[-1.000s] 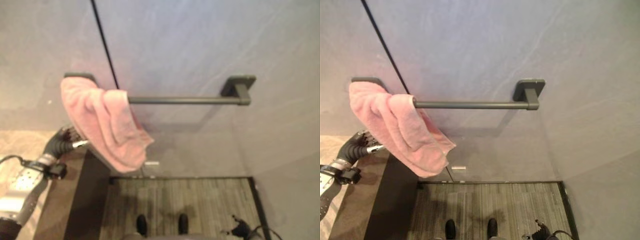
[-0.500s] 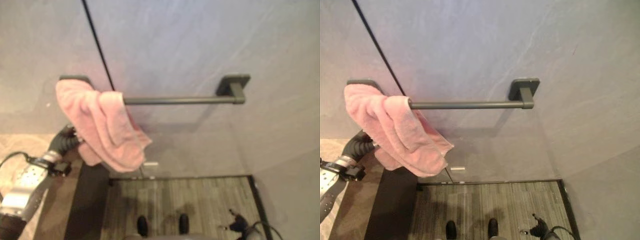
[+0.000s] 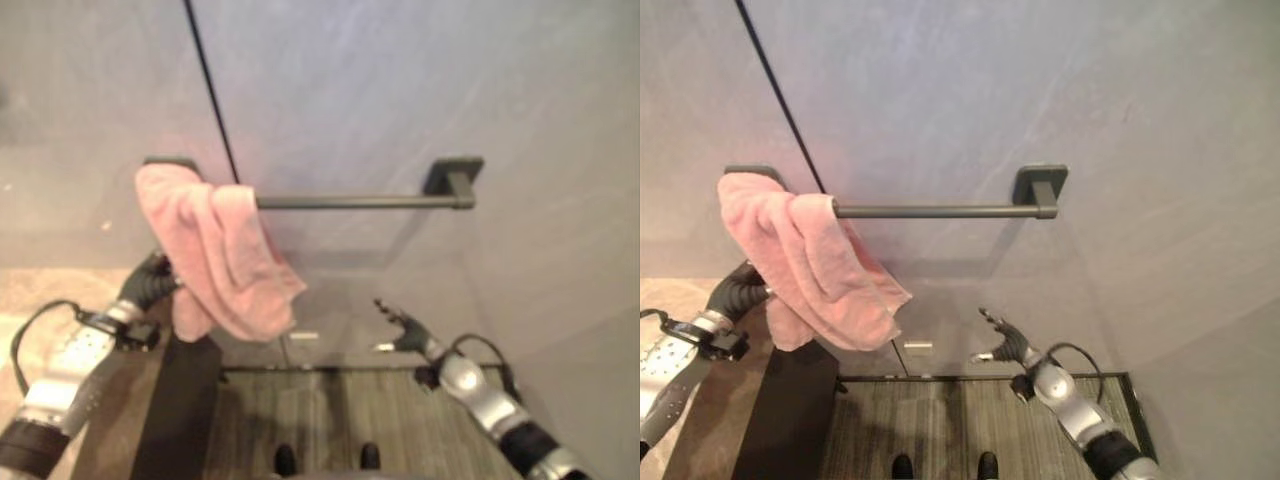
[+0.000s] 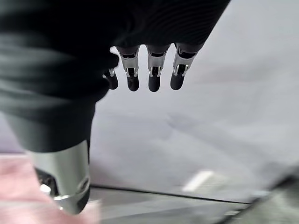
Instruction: Put brush and paste in cup on sink, flatten towel.
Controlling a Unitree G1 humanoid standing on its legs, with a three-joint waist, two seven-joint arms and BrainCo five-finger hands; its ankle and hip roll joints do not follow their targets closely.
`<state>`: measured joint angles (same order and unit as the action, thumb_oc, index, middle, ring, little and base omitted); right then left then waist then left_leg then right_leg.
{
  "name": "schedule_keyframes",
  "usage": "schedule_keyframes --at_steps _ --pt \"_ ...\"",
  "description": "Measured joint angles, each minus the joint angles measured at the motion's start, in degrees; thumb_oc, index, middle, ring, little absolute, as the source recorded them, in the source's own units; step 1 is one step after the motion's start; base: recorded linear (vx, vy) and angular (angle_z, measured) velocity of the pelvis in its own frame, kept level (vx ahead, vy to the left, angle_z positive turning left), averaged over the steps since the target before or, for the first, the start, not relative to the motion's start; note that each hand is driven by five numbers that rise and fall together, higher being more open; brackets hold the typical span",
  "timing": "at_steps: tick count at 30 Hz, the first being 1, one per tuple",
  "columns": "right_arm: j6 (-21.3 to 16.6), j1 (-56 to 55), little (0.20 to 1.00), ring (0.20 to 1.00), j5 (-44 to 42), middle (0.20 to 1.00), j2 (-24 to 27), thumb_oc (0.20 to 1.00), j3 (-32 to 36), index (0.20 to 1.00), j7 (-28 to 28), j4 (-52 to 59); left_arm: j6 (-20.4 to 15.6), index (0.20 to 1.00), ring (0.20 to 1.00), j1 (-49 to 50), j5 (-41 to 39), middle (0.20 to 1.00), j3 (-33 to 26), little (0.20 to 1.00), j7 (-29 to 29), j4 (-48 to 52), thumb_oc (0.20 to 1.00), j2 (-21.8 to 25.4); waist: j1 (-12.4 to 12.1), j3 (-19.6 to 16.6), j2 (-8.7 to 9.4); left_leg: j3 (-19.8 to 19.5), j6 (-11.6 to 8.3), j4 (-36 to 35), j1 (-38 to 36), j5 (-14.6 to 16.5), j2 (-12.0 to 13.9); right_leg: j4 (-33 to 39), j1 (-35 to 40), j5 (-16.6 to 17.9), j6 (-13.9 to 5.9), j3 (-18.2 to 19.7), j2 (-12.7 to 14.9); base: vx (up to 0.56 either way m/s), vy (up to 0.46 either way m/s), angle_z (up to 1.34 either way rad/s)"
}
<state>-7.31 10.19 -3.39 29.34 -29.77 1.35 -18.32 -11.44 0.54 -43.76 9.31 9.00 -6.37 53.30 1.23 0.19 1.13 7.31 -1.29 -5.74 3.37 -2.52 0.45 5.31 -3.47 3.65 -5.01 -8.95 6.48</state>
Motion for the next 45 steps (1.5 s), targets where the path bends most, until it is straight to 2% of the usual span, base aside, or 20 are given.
schedule_keyframes --at_steps 5,9,12,18,29,40,45 --pt "1.0 4.8 1.000 1.000 -4.1 1.000 -0.2 1.000 -3.2 1.000 0.5 2.0 0.6 0.200 0.200 -1.1 1.0 0.200 1.1 0.200 -0.2 -0.3 0.200 -0.6 -1.2 -0.2 0.26 -0.1 0.04 0.0 -0.4 0.0 0.0 0.0 0.4 0.0 -0.01 -0.2 0.0 -0.03 0.021 0.01" --pt "1.3 10.3 1.000 1.000 -6.8 1.000 -1.4 1.000 -7.5 1.000 1.1 2.3 0.7 0.200 0.200 -1.7 1.0 0.200 1.4 0.200 -0.4 -0.6 0.200 -1.4 -1.3 -0.2 0.37 0.0 0.03 0.0 -0.4 -0.1 0.0 0.0 0.4 0.0 -0.01 -0.1 0.0 -0.05 0.035 -0.01" --pt "1.7 12.4 1.000 1.000 -8.0 1.000 -3.5 1.000 -7.7 1.000 1.0 2.4 0.7 0.200 0.200 -1.9 1.0 0.200 1.4 0.200 -1.3 -0.6 0.200 -1.6 -1.5 -0.2 0.37 0.0 0.01 0.0 -0.4 -0.1 0.0 0.0 0.4 0.0 -0.01 -0.1 0.0 -0.03 0.018 0.00" --pt "2.8 16.0 1.000 1.000 -10.2 1.000 -4.4 1.000 -9.9 1.000 1.0 4.6 1.1 0.200 0.200 -2.2 1.0 0.200 1.4 0.200 -2.4 -1.1 0.200 -2.4 -1.8 -0.1 0.53 0.0 0.00 0.0 -0.3 -0.1 0.0 0.0 0.3 -0.1 -0.02 -0.1 0.0 -0.02 0.010 0.00" --pt "3.7 17.9 1.000 1.000 -10.3 1.000 -4.8 1.000 -11.5 1.000 1.4 5.1 1.2 0.200 0.200 -2.3 2.1 0.200 1.2 0.200 -3.0 -1.1 0.200 -3.7 -1.9 0.4 0.41 0.3 -0.02 0.0 -0.3 -0.1 0.1 0.0 0.1 -0.1 -0.03 0.1 0.0 0.00 0.000 0.00" --pt "5.8 19.3 1.000 1.000 -10.3 1.000 -11.0 1.000 -13.7 1.000 1.4 3.7 1.9 0.200 0.200 -2.3 3.2 0.200 0.2 0.200 -4.2 -1.1 0.200 -5.0 -2.1 1.6 0.64 0.7 -0.03 0.0 -0.3 0.0 0.1 0.0 0.0 -0.1 -0.03 0.4 -0.1 0.00 0.001 -0.01" --pt "6.6 20.9 1.000 1.000 -10.4 1.000 -11.2 1.000 -14.5 1.000 1.3 3.6 1.9 0.200 0.200 -2.5 3.2 0.200 -0.6 0.200 -4.9 -1.1 0.200 -5.0 -2.3 1.6 0.65 0.8 -0.04 0.0 0.2 0.0 0.1 0.0 -0.5 0.0 0.00 0.5 -0.1 0.00 0.002 -0.01"
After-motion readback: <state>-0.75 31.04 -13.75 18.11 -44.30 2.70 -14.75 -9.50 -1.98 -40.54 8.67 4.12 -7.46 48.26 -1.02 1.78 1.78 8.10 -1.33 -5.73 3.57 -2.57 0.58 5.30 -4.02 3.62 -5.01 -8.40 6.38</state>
